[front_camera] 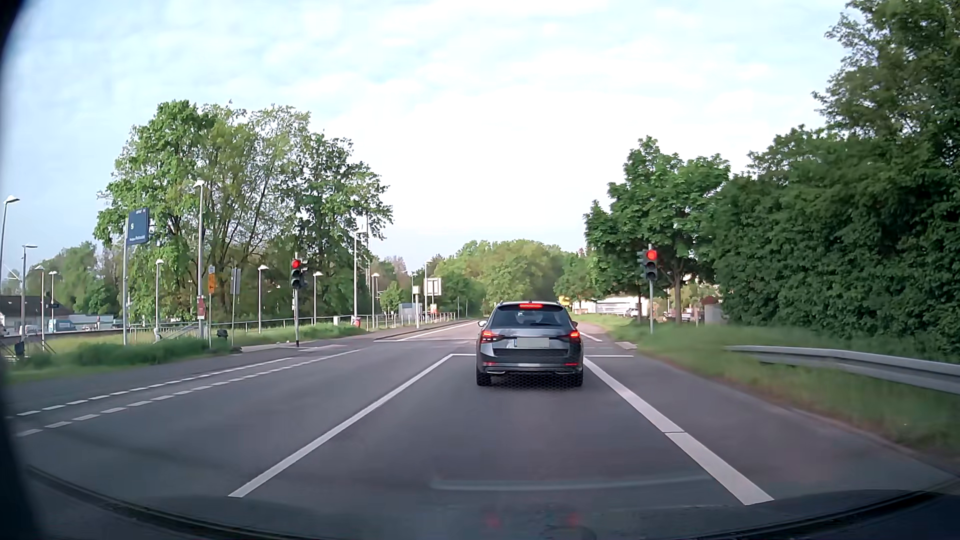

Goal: Follow the waypoints while adhering to traffic rules and regulations

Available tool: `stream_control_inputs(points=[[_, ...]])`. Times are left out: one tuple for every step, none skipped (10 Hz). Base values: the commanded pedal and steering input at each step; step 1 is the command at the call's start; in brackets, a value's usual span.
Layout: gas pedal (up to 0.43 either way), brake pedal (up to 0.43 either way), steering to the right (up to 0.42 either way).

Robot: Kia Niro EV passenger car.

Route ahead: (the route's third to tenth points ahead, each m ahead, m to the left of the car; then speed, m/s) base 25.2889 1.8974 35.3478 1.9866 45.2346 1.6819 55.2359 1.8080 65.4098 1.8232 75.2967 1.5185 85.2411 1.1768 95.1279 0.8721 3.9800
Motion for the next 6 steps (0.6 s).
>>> stream_control_inputs(points=[[0.0,0.165,-0.002],[0.0,0.177,-0.002],[0.0,0.189,-0.002],[0.0,0.207,-0.002],[0.0,0.226,-0.002],[0.0,0.232,-0.002]])
